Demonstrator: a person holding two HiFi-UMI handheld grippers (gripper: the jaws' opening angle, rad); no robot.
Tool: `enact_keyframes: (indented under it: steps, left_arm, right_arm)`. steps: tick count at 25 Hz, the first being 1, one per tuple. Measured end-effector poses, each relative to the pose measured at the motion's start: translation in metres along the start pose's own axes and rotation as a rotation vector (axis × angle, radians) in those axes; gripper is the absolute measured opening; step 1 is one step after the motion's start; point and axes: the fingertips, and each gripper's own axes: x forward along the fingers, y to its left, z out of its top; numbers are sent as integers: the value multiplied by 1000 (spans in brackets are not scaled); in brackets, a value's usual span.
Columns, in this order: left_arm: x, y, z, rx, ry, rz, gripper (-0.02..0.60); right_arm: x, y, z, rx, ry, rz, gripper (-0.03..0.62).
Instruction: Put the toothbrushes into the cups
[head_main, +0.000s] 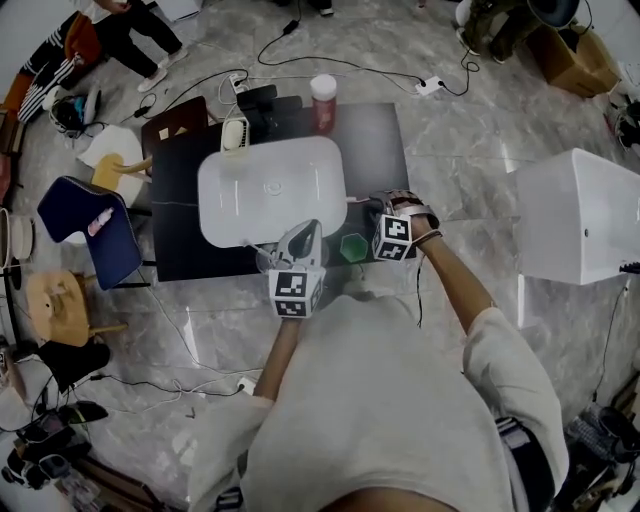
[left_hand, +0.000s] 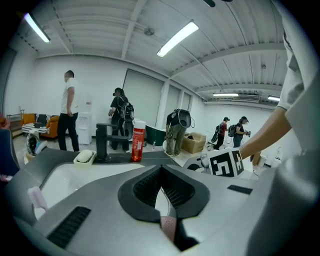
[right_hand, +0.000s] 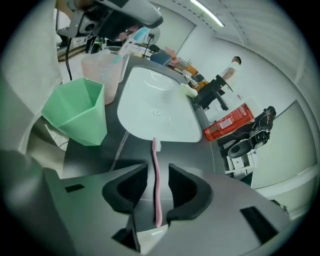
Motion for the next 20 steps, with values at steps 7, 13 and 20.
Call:
enact_keyframes:
  steps: [7, 13, 20]
  left_arm:
    - [-1, 1, -3, 2, 12, 12, 26]
    - [-4, 7, 1, 11, 4, 43, 26]
    - [-9, 8, 3, 4, -5, 68, 26]
  right_arm:
    - [19, -4, 5, -63, 22, 59, 140]
    - [30, -4, 7, -67, 13, 136, 129]
    - [36, 6, 3, -43, 10, 265, 81]
